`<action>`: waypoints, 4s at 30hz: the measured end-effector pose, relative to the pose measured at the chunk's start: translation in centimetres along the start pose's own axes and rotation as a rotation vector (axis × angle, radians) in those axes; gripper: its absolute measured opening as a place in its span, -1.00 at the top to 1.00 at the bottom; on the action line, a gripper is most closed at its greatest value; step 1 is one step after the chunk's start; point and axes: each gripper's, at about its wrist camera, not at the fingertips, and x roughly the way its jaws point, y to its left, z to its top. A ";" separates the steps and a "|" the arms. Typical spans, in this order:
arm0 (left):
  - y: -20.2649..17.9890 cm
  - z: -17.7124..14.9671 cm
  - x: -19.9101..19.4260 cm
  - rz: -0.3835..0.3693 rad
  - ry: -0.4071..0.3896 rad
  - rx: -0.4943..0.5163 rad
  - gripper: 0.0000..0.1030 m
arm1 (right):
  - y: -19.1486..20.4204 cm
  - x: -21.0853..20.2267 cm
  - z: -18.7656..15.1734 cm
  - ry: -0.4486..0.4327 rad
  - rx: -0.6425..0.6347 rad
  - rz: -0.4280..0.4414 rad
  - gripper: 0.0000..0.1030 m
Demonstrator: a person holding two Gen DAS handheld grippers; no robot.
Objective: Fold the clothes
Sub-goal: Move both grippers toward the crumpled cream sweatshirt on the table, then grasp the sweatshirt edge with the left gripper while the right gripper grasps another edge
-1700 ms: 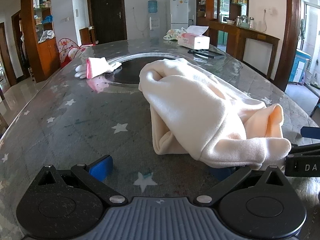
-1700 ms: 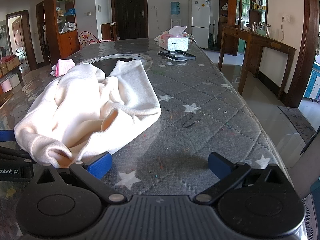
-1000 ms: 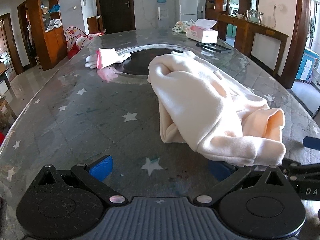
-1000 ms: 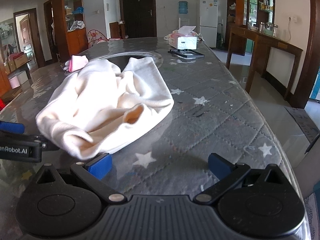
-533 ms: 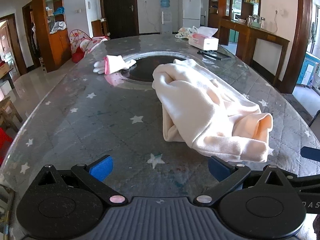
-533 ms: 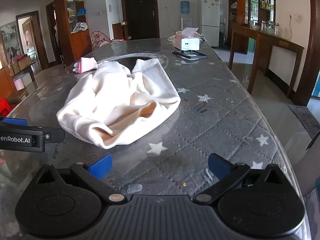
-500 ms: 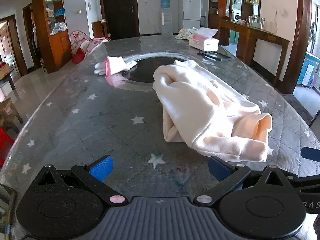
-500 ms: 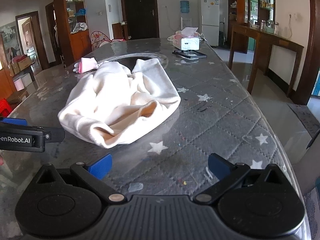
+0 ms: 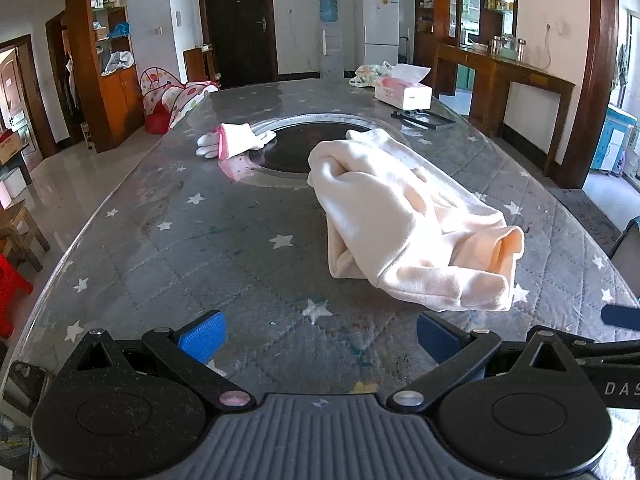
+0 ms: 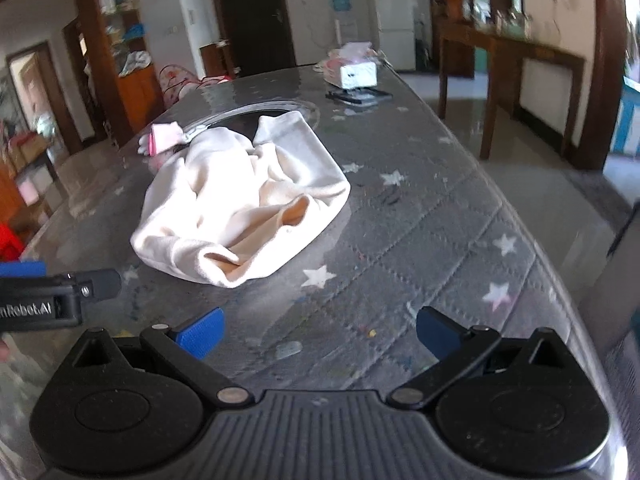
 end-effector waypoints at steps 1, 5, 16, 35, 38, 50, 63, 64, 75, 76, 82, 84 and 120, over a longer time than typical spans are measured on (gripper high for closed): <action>0.0 0.0 -0.1 0.002 0.001 0.002 -1.00 | 0.1 -0.1 0.0 0.003 0.006 0.004 -1.00; -0.2 -0.1 -0.4 0.011 0.004 0.016 -1.00 | 1.2 -0.7 0.0 -0.004 -0.024 -0.009 -1.00; -0.6 -0.5 -1.1 0.028 0.018 0.046 -1.00 | 1.9 -1.2 -0.1 -0.006 -0.042 -0.009 -1.00; -0.2 -0.6 -0.6 0.028 0.050 0.028 -1.00 | 2.0 -1.0 -0.5 0.009 -0.030 -0.005 -1.00; -0.2 -0.6 -0.5 0.029 0.055 0.026 -1.00 | 2.1 -0.9 -0.5 0.012 -0.028 -0.004 -1.00; -0.1 -0.7 0.1 0.031 0.074 0.018 -1.00 | 2.1 -0.3 -0.6 0.025 -0.025 -0.003 -1.00; -0.2 -0.8 0.6 0.036 0.089 0.020 -1.00 | 2.0 0.1 -0.7 0.036 -0.021 -0.003 -1.00; -0.2 -0.8 0.6 0.036 0.088 0.021 -1.00 | 2.0 0.2 -0.7 0.037 -0.021 -0.004 -1.00; -0.3 -0.5 1.3 0.033 0.095 0.030 -1.00 | 2.0 0.5 -0.4 0.034 -0.028 -0.007 -1.00; -0.3 -0.4 1.3 0.033 0.095 0.031 -1.00 | 2.0 0.6 -0.3 0.034 -0.030 -0.008 -1.00; -0.3 0.1 1.9 0.032 0.095 0.038 -1.00 | 2.2 1.0 0.2 0.031 -0.049 -0.007 -1.00; -0.3 0.4 2.1 0.029 0.095 0.036 -1.00 | 2.2 1.2 0.5 0.029 -0.055 -0.005 -1.00; 3.4 9.1 7.5 -0.088 0.015 -0.037 -0.81 | -0.1 6.5 8.9 0.010 -0.085 0.020 -0.48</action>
